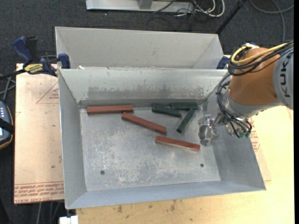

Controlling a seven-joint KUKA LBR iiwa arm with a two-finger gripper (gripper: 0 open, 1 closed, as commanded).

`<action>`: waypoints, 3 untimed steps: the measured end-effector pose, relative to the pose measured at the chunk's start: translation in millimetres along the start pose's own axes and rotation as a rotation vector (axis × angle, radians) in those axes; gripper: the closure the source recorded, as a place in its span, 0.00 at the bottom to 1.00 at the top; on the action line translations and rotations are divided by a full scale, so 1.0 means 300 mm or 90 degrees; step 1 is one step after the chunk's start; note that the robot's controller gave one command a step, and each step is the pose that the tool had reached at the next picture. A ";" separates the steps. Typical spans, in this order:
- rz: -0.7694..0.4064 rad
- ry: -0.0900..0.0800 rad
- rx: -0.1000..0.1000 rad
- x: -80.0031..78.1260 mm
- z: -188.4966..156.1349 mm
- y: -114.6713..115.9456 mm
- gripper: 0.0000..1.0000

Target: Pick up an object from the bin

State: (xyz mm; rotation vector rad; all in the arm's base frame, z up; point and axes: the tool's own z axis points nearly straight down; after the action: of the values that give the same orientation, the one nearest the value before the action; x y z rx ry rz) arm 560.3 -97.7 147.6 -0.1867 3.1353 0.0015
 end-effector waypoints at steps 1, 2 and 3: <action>-0.236 -0.002 0.001 0.003 -0.087 -0.008 0.00; -0.236 -0.002 0.001 0.004 -0.085 -0.007 0.00; -0.292 0.000 -0.001 0.066 0.256 0.142 1.00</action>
Offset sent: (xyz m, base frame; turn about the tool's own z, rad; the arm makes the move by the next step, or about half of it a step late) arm 0.0000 0.0000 0.0000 0.0000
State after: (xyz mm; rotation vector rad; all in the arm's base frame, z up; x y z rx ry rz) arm 535.6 -57.7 71.0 -0.8939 3.0109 0.0028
